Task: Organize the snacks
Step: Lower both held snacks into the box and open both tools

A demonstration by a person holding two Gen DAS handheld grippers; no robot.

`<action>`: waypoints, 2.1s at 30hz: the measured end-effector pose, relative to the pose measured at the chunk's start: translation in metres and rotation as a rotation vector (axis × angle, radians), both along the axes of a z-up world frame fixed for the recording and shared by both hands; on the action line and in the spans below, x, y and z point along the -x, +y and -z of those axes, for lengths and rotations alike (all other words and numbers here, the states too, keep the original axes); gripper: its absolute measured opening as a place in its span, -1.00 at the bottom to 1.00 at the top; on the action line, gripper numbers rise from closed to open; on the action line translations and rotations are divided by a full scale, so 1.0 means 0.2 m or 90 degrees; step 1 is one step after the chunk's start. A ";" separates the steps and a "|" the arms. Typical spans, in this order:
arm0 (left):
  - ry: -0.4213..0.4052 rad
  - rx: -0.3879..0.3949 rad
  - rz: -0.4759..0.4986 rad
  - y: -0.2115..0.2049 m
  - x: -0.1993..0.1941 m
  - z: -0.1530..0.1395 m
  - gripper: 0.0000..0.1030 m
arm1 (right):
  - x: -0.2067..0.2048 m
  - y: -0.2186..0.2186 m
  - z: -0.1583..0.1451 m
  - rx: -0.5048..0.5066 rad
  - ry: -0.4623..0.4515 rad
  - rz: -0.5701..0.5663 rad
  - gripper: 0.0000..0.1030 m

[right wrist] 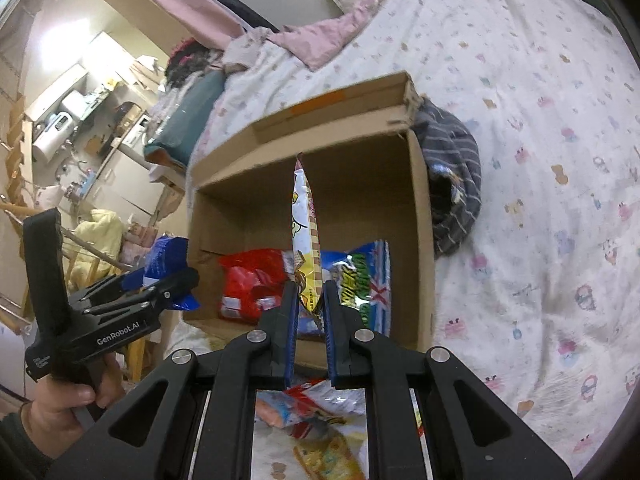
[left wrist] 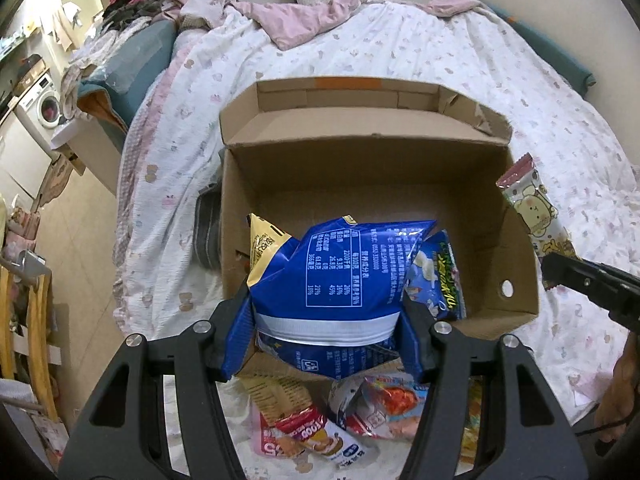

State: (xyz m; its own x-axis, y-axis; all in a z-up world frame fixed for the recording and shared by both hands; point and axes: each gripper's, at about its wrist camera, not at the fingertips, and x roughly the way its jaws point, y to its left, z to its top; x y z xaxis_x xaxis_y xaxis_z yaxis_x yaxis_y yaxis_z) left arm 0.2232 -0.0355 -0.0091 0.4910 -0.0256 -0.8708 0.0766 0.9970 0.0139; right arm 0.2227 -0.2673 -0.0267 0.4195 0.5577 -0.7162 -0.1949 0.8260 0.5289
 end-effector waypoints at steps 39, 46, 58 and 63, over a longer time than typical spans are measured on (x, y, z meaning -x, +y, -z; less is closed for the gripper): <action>0.012 0.025 0.029 -0.04 -0.06 0.14 0.56 | -0.13 0.10 0.22 0.033 0.074 -0.001 -0.67; 0.009 0.027 0.025 -0.03 -0.06 0.14 0.56 | -0.13 0.09 0.18 0.028 0.054 0.009 -0.64; -0.030 0.027 -0.002 0.02 -0.02 0.08 0.56 | -0.12 0.05 0.14 0.002 0.044 0.026 0.09; -0.024 0.054 -0.038 0.09 -0.01 0.05 0.56 | -0.08 0.04 0.09 0.006 0.028 0.026 0.32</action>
